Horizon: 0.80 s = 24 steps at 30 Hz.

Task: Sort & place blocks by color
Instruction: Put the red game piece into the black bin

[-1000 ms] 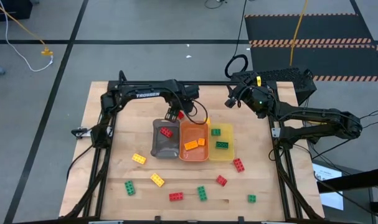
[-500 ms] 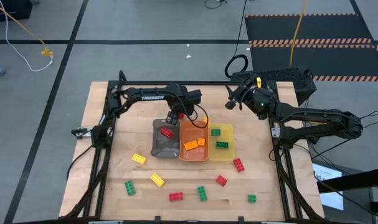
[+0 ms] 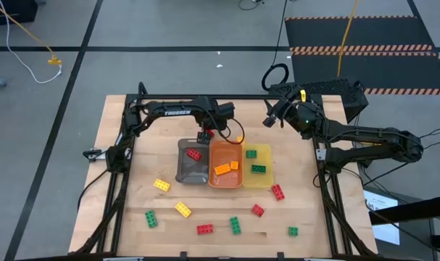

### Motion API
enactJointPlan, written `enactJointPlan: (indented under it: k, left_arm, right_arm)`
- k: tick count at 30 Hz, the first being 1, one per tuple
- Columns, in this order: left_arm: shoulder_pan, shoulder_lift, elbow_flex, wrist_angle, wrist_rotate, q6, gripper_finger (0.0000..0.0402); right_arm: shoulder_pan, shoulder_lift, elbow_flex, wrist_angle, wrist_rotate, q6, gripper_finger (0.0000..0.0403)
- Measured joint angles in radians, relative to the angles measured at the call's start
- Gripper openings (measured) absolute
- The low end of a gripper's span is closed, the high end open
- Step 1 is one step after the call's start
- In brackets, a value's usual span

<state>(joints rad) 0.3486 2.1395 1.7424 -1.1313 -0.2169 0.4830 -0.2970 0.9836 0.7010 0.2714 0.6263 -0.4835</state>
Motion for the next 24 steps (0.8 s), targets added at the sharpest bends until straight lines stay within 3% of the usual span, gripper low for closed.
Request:
enactJointPlan:
  k: [3,12,18,24]
  left_arm:
    - [0.015,0.000,0.000,-0.001,0.011,-0.083,0.0315]
    - [0.036,0.000,0.000,-0.020,0.060,-0.127,0.0278]
    - [0.062,0.000,0.000,-0.027,0.068,-0.336,0.0261]
    - [0.091,0.000,0.000,-0.027,0.220,-0.508,0.0250]
  right_arm:
    - [0.000,0.000,0.000,0.000,0.000,0.000,0.0226]
    - [0.000,0.000,0.000,0.000,0.000,0.000,0.0226]
    - [0.000,0.000,0.000,0.000,0.000,0.000,0.0226]
    - [0.000,0.000,0.000,0.000,0.000,0.011,0.0226]
